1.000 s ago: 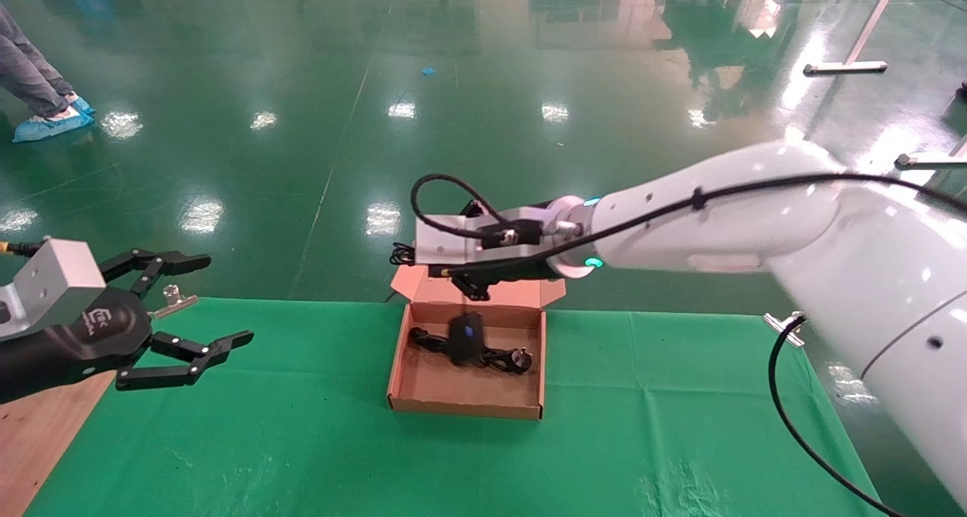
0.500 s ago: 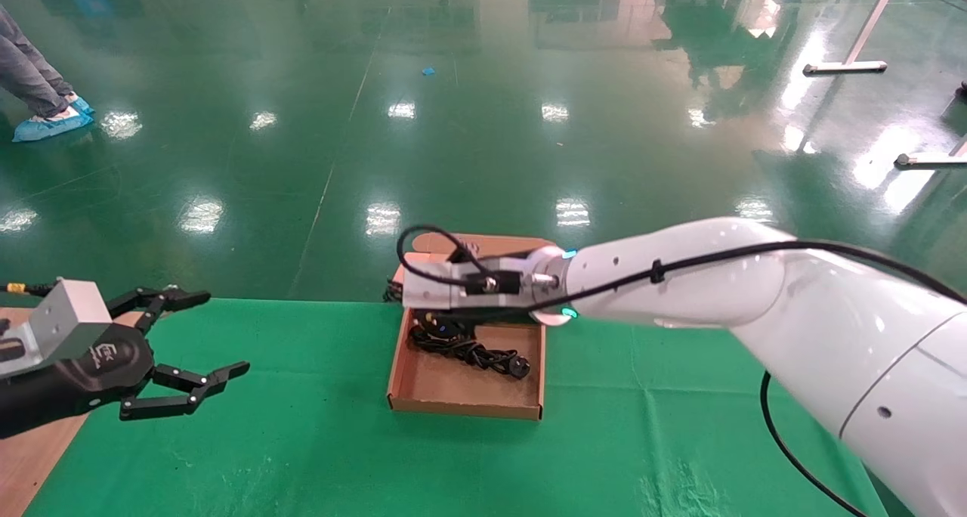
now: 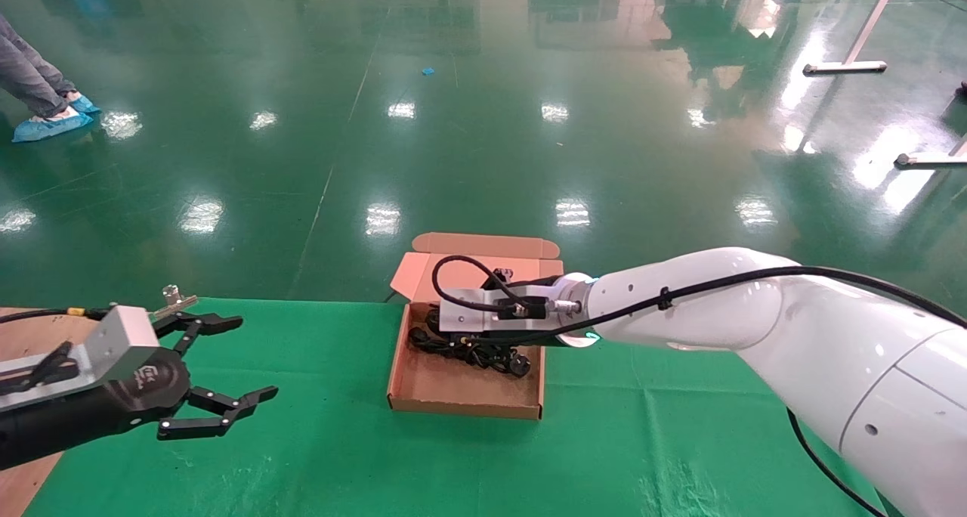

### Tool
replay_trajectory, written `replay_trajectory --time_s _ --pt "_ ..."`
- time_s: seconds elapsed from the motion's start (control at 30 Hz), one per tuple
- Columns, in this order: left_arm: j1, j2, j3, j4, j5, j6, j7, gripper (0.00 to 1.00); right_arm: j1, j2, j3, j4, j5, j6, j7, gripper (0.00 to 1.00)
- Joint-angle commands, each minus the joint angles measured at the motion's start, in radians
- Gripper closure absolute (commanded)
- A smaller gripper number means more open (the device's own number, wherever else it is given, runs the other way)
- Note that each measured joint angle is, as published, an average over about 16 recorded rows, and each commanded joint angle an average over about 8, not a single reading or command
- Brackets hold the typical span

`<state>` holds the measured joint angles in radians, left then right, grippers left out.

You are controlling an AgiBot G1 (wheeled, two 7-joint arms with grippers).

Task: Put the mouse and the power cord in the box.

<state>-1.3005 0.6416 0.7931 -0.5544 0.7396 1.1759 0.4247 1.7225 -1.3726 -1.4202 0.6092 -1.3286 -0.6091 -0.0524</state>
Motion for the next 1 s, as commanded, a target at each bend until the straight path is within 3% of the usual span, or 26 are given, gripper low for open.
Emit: replay_trajectory --time_s 0.03,0.73,1.0 --pt "-0.006 0.012 0.005 0.015 0.009 0.003 0.004 0.00 0.002 0.000 -0.008 0.000 0.008 0.003 -0.002 0.00" --pt "-0.058 0.081 0.034 0.091 0.055 0.027 0.016 0.00 0.010 0.001 -0.052 -0.003 0.060 0.019 -0.014 0.00" --pt "-0.047 0.076 0.015 0.060 0.054 0.037 -0.006 0.00 -0.023 0.039 0.008 0.031 0.087 -0.026 -0.001 0.00"
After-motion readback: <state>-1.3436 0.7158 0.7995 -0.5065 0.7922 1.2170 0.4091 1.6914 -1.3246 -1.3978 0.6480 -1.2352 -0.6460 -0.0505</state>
